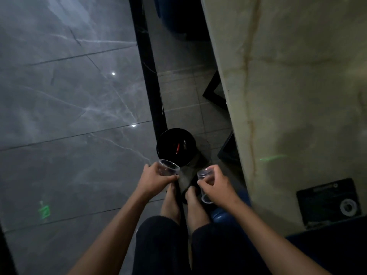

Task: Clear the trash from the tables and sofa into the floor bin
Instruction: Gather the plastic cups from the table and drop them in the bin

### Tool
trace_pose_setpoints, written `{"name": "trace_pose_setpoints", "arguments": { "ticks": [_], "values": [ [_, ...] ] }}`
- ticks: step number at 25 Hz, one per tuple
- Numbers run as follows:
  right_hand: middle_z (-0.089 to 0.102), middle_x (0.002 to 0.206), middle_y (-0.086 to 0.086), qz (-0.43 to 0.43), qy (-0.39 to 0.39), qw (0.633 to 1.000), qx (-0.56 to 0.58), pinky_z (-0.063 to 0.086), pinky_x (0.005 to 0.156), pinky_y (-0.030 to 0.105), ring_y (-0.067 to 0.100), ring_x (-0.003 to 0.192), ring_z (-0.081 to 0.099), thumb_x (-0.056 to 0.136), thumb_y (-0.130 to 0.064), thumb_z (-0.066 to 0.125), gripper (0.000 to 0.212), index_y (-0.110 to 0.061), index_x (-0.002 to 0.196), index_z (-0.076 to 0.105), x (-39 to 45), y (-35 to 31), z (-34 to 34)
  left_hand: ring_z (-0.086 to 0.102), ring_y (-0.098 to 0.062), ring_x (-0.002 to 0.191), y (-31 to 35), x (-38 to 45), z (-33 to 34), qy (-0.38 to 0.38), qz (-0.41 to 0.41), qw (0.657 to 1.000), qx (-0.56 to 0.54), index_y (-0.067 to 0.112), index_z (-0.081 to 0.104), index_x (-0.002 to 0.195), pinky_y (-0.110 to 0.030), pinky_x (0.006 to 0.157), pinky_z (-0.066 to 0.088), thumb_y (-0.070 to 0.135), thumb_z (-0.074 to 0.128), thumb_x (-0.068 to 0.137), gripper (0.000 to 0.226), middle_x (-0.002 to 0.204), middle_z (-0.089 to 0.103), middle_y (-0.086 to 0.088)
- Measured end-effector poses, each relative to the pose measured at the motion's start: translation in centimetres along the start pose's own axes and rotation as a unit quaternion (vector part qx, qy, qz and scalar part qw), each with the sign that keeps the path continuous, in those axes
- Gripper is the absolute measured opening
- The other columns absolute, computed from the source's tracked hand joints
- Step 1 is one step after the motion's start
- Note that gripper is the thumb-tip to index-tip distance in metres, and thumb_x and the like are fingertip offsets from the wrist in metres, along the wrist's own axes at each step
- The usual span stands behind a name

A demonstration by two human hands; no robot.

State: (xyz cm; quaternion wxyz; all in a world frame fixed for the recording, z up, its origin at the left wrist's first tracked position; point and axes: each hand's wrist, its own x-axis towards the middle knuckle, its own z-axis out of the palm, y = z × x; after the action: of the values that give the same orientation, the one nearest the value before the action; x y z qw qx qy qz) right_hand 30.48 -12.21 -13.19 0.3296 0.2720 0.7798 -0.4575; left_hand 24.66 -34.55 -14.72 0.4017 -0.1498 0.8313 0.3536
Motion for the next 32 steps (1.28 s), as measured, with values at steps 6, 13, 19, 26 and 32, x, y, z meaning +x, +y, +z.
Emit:
{"name": "trace_pose_setpoints", "arguments": {
  "ticks": [6, 13, 19, 26, 32],
  "values": [
    [0.066, 0.092, -0.003, 0.039, -0.031, 0.998, -0.035, 0.046, 0.079, 0.026, 0.015, 0.091, 0.063, 0.074, -0.032, 0.070, 0.034, -0.025, 0.102, 0.053, 9.1, 3.5, 5.1, 0.057, 0.007, 0.063, -4.0, 9.0, 3.0, 0.043, -0.046, 0.997, -0.047, 0.033, 0.054, 0.077, -0.014, 0.049, 0.039, 0.047, 0.088, 0.058, 0.041, 0.068, 0.063, 0.014],
    [0.054, 0.114, 0.004, 0.007, -0.034, 0.995, -0.096, 0.043, 0.088, 0.027, 0.021, 0.105, 0.056, 0.075, -0.029, 0.069, 0.040, -0.016, 0.107, 0.049, 19.6, 7.9, 11.3, 0.064, -0.002, 0.079, -10.3, 18.0, 7.6, 0.017, -0.071, 0.996, -0.046, 0.026, 0.053, 0.089, -0.023, 0.061, 0.049, 0.047, 0.090, 0.057, 0.053, 0.082, 0.066, 0.014],
    [0.036, 0.152, 0.020, 0.007, 0.041, 0.992, -0.121, 0.034, 0.103, 0.025, 0.028, 0.139, 0.040, 0.080, -0.023, 0.071, 0.045, -0.005, 0.114, 0.049, 26.4, 10.4, 13.0, 0.064, 0.015, 0.070, -12.6, 23.3, 10.2, 0.013, -0.007, 0.998, -0.061, 0.054, 0.067, 0.081, -0.005, 0.053, 0.046, 0.036, 0.085, 0.065, 0.030, 0.071, 0.069, 0.030],
    [0.054, 0.138, 0.016, 0.006, 0.079, 0.992, -0.098, 0.041, 0.094, 0.026, 0.029, 0.118, 0.057, 0.080, -0.024, 0.070, 0.051, -0.010, 0.123, 0.045, 27.8, 11.9, 14.2, 0.068, -0.009, 0.096, -12.7, 29.4, 14.4, 0.065, -0.078, 0.993, -0.067, 0.024, 0.060, 0.104, -0.030, 0.080, 0.056, 0.044, 0.076, 0.067, 0.045, 0.095, 0.068, 0.014],
    [0.061, 0.125, 0.011, 0.002, 0.098, 0.992, -0.078, 0.038, 0.083, 0.017, 0.027, 0.111, 0.060, 0.079, -0.026, 0.072, 0.050, -0.011, 0.121, 0.048, 28.3, 12.0, 14.0, 0.030, -0.022, 0.146, -12.3, 30.3, 14.9, -0.025, -0.041, 0.999, 0.003, 0.024, 0.014, 0.155, -0.042, 0.118, 0.032, 0.069, 0.073, 0.064, 0.118, 0.160, 0.027, -0.005]
  ]
}}
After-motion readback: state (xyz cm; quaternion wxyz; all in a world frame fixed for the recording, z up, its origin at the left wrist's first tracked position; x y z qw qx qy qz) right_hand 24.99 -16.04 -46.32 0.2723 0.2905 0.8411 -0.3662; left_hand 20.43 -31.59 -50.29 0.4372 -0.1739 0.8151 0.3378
